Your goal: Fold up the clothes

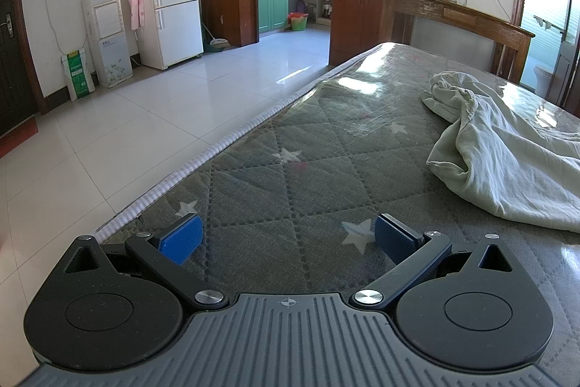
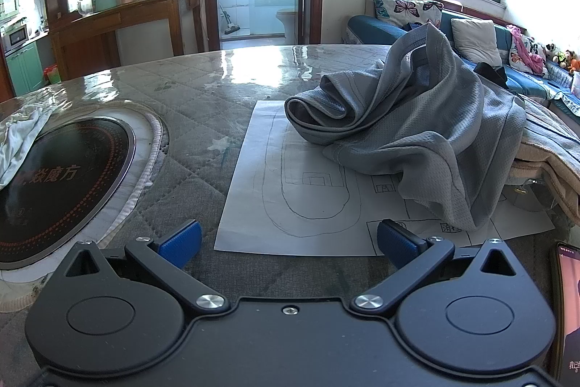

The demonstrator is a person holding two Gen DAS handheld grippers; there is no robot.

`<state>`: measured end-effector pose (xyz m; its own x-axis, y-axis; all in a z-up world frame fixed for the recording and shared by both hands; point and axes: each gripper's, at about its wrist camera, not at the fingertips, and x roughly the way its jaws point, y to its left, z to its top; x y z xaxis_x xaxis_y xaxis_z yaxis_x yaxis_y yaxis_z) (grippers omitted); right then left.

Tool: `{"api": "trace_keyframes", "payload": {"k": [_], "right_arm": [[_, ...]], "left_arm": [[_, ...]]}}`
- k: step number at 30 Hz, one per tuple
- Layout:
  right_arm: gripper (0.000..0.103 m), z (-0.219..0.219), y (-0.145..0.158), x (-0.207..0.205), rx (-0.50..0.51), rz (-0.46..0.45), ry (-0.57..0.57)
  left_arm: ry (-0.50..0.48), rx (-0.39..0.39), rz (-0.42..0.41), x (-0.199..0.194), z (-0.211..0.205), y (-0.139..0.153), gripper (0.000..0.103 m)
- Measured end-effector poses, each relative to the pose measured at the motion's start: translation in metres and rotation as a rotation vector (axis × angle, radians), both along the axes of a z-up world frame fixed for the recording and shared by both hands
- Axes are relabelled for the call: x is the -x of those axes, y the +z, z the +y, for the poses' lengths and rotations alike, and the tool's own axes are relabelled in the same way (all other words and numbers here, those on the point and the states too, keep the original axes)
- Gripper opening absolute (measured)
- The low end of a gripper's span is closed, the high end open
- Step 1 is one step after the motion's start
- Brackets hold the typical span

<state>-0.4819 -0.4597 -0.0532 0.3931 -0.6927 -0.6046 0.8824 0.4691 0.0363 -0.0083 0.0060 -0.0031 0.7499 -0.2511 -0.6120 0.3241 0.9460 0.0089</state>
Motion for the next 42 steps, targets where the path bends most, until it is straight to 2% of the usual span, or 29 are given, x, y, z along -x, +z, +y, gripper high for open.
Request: {"api": "trace_keyframes", "payload": {"k": [42], "right_arm": [[0.103, 0.0001, -0.0001, -0.0006, 0.000, 0.000, 0.000]], "left_arm": [[0.000, -0.001, 0.000, 0.0008, 0.0023, -0.0026, 0.103]]}}
